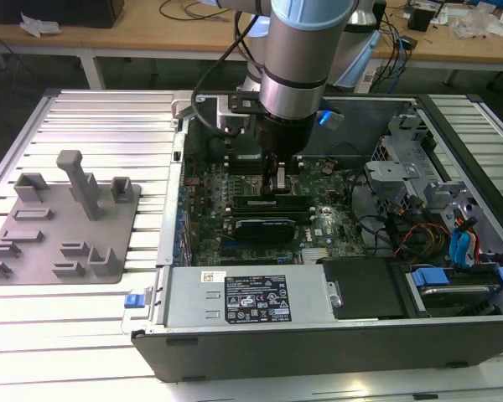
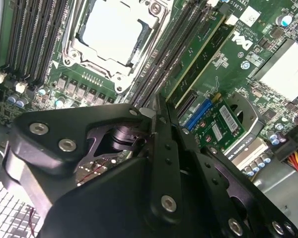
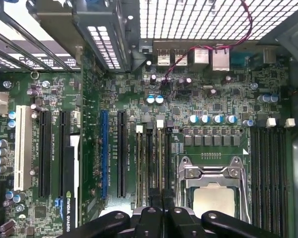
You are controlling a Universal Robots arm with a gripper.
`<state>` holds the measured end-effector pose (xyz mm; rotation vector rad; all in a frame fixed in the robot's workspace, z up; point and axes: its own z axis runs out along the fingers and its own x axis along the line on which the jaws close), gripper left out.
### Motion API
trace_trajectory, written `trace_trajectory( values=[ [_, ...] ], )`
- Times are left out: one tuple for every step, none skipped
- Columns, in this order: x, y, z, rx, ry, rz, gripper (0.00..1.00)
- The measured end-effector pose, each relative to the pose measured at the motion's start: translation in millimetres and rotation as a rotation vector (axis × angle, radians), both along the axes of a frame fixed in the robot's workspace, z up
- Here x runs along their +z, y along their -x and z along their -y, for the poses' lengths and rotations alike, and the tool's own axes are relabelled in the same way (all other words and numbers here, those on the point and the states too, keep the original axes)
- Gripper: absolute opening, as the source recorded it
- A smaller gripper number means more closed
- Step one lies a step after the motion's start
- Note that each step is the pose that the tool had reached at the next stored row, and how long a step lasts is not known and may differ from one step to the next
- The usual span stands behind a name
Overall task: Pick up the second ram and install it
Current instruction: 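Insert the second ram into the second slot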
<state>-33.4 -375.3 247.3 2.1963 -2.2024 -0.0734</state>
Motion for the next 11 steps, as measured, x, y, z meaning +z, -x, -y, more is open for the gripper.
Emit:
trace_trajectory(
  values=[
    [-1.2, 0.0, 0.0, 0.0, 0.0001, 0.0026, 0.09],
    [-1.3, 0.0, 0.0, 0.0, 0.0002, 0.0025, 0.09],
    [-1.4, 0.0, 0.0, 0.0, 0.0, 0.0025, 0.09],
    [-1.4, 0.0, 0.0, 0.0, 0.0, 0.0026, 0.09],
    [-1.4, 0.0, 0.0, 0.0, 0.0, 0.0025, 0.09],
    [-1.5, 0.0, 0.0, 0.0, 0.0, 0.0026, 0.09],
    [-2.7, 0.0, -0.1, 0.0, -0.0003, 0.0028, 0.09],
    [-3.8, 0.0, 0.0, 0.0, -0.0001, 0.0026, 0.09],
    [-4.8, 0.0, 0.0, 0.0, 0.0, 0.0026, 0.09],
    [-5.5, 0.0, 0.0, 0.0, 0.0, 0.0026, 0.09],
    [-6.1, 0.0, 0.0, 0.0, -0.0001, 0.0028, 0.09]
  ],
)
